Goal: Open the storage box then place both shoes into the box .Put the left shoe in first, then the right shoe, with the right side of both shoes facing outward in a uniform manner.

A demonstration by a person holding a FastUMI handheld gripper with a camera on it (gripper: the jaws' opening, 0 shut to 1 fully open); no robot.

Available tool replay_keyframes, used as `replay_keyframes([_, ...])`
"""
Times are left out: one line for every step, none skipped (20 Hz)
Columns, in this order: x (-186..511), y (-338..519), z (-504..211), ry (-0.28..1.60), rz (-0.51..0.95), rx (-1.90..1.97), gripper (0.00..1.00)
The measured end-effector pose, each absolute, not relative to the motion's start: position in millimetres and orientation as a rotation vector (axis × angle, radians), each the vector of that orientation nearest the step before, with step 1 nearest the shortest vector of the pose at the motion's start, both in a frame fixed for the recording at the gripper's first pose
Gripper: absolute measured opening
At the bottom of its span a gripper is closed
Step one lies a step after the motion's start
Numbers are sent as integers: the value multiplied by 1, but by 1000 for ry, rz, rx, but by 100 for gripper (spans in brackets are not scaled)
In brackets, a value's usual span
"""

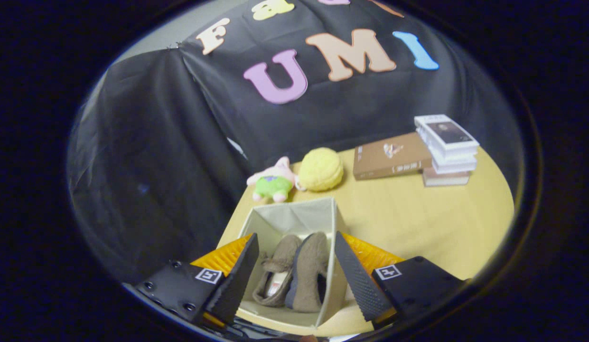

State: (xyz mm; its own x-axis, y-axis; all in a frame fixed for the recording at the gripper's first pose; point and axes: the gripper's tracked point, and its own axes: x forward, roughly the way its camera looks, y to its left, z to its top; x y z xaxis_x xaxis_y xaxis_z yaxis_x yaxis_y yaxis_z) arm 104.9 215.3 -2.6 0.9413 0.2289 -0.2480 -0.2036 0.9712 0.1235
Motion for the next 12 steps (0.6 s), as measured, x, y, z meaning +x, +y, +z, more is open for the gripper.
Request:
replay_keyframes([104, 206, 10, 215, 210, 98, 100])
replay_keyframes([104, 195, 22, 169, 196, 101, 100])
replay_keyframes([104, 185, 33, 123, 180, 106, 100])
replay_keyframes([102, 174, 46, 79, 167, 110, 100])
replay_keyframes([101, 162, 56, 39, 147, 110, 100])
replay_keyframes([100, 148, 66, -8, 122, 104, 100])
replay_keyframes([97, 134, 76, -56, 91, 93, 100])
replay_keyframes([94, 118, 87, -114, 59, 79, 100])
replay_keyframes([88, 101, 101, -177, 18, 54, 100])
replay_keyframes([81, 88, 109, -216, -8, 34, 100])
replay_keyframes([73, 78, 117, -261, -36, 14, 100])
replay_keyframes([65, 69, 123, -296, -56, 3, 100])
